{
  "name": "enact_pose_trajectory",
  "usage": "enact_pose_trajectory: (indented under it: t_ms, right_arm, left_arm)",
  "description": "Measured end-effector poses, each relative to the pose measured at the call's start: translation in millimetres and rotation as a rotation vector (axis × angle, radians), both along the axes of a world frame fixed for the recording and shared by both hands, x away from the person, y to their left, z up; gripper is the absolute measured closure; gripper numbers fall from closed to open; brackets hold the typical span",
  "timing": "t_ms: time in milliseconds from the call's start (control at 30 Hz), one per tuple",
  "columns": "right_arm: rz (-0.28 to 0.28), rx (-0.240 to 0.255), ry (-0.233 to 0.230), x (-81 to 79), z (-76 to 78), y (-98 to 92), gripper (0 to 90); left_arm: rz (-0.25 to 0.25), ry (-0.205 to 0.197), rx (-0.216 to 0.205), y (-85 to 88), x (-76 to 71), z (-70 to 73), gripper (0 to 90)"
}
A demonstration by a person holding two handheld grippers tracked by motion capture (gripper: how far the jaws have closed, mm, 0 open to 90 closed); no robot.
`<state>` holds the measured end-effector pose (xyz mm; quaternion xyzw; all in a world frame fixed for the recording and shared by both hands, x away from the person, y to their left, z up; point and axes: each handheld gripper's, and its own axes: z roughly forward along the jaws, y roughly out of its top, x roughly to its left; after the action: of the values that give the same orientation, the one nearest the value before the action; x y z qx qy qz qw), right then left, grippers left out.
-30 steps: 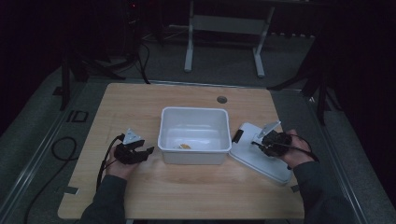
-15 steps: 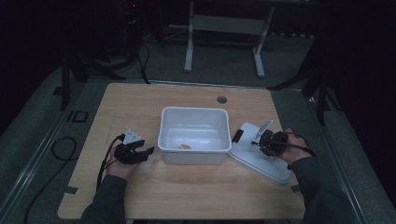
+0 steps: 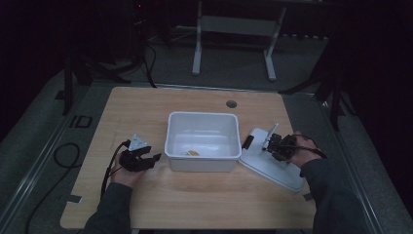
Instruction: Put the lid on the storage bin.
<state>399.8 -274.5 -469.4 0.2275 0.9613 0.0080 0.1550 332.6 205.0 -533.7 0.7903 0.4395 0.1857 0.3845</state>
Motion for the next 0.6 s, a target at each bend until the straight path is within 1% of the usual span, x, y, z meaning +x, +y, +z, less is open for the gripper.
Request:
enact_pose_trajectory:
  t_ms: [67,167,300,367,433,600]
  right_arm:
    - [0.005,-0.005,0.006,1.2,-0.5,-0.4,75.7]
    - [0.008,-0.026,0.015,2.8,-1.7,0.4,76.2]
    - [0.021,-0.041,0.023,4.9,-3.4,0.5,78.9]
    - [0.022,-0.041,0.024,5.1,-3.7,0.5,80.0]
    - [0.024,-0.043,0.028,7.0,-3.4,-0.6,83.0]
    - [0.025,-0.022,0.030,8.4,-2.8,-3.7,83.6]
  left_arm:
    - [0.000,0.001,0.001,-0.1,0.1,-0.2,46.2]
    - [-0.002,0.002,0.000,-0.4,0.0,-0.1,46.2]
    - [-0.001,0.000,0.000,0.3,0.0,0.2,46.3]
    - [-0.001,0.000,0.000,0.4,0.0,0.2,46.2]
    - [-0.001,0.001,0.000,0.2,0.0,0.0,46.2]
    - [-0.003,0.001,0.000,0.0,0.1,0.0,46.2]
